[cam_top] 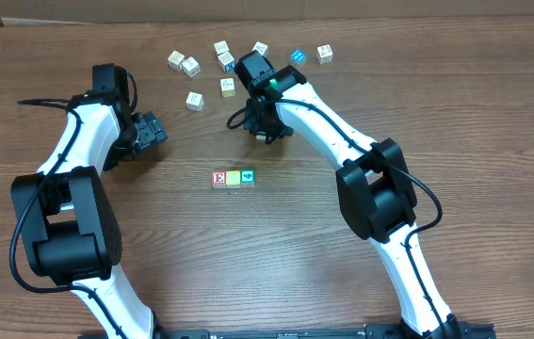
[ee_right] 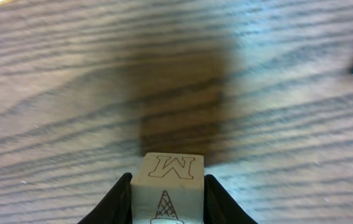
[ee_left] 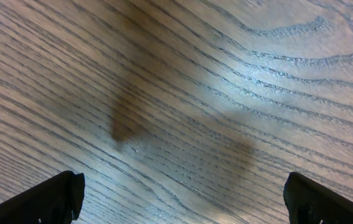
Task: Form a horizontal line
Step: 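Lower the right gripper and grasp the white M block, then carry the white M block toward the right end of the row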
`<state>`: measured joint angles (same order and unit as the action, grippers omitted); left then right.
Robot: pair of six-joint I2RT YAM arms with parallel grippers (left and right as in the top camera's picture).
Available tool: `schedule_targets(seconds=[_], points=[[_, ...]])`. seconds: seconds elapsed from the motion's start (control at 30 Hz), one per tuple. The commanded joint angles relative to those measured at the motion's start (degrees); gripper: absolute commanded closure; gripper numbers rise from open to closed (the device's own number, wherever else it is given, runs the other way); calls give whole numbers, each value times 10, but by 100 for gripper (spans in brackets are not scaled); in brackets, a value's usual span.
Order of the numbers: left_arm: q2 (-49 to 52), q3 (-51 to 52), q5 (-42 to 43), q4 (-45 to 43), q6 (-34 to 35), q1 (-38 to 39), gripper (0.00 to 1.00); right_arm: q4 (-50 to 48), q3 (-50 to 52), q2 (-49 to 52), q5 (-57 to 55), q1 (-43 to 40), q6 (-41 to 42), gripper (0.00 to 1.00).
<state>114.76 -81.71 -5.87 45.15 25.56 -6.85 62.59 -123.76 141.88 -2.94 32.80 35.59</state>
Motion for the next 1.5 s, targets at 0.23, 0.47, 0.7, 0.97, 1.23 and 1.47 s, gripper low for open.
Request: schedule_targets(seconds=[0.23,0.47,0.7,0.97,1.23,1.47], points=[[-7,3,-7,0,2,3,1,112,-1,-91,-17,3,-13,73],[-7,3,-7,0,2,3,0,177,8,-99,-15,10,-13,74],[-7,3,-7,0,2,3,0,162,56,-99,-13,31,-13,74],[-7,3,-7,0,2,3,0,129,119,-99,-13,35,-13,72],[-7,3,-7,0,2,3,1,116,132,-99,-3,35,-13,70],[-7,3,-7,0,2,3,1,114,132,-99,3,35,-13,69]])
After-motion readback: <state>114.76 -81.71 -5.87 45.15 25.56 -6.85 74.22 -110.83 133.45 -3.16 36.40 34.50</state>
